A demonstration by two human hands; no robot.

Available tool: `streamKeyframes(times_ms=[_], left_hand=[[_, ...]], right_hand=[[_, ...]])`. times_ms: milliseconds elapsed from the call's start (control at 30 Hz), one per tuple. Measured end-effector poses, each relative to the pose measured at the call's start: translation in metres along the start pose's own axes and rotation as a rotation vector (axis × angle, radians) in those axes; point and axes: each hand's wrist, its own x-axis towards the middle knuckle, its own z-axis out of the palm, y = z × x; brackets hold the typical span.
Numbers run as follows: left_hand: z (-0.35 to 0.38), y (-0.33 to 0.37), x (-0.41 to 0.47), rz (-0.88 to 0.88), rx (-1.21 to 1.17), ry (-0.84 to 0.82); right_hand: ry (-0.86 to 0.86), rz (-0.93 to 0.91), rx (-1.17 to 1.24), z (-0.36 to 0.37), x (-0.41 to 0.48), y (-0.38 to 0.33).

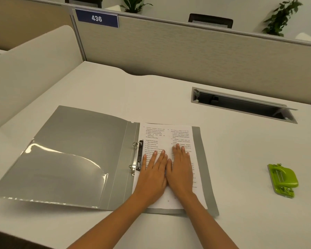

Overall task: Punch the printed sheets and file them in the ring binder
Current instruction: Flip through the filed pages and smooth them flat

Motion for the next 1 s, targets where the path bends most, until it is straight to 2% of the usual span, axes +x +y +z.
streamKeyframes(times_ms=[100,200,300,367,467,600,733,833,900,1000], left_hand=[[-0.008,-0.003,-0.004,-0.010,-0.142,0.047],[-0.026,-0.002,-0.014,-0.063,-0.391,0.134],[-0.050,0.000,-0.030,-0.235,-0.644,0.224],[-0.068,-0.004,-0.040,-0.347,-0.727,0.302],[-0.089,-0.015,-0.054,-0.497,-0.749,0.515],[-0.098,-0.036,-0.072,-0.805,-0.683,0.874],[-0.092,-0.066,-0.096,-1.011,-0.654,1.067],[-0.093,-0.072,-0.111,-1.205,-0.967,1.138],[-0.096,-0.072,-0.117,-1.248,-1.266,1.248],[-0.100,-0.078,-0.125,-1.285,-1.530,1.326]], right_hand=[[0.034,-0.006,-0.043,0.001,0.000,0.003],[0.045,-0.018,-0.059,0.000,-0.001,0.000],[0.045,-0.031,-0.080,-0.002,-0.003,-0.001],[0.033,-0.031,-0.091,-0.002,-0.002,-0.001],[0.034,-0.037,-0.100,-0.002,-0.002,0.000],[0.023,-0.036,-0.114,-0.002,-0.002,0.001],[0.023,-0.042,-0.115,-0.004,-0.002,-0.001],[0.016,-0.046,-0.110,-0.005,-0.002,-0.001],[0.014,-0.038,-0.097,-0.005,-0.002,-0.001],[0.020,-0.036,-0.069,-0.005,-0.002,-0.001]])
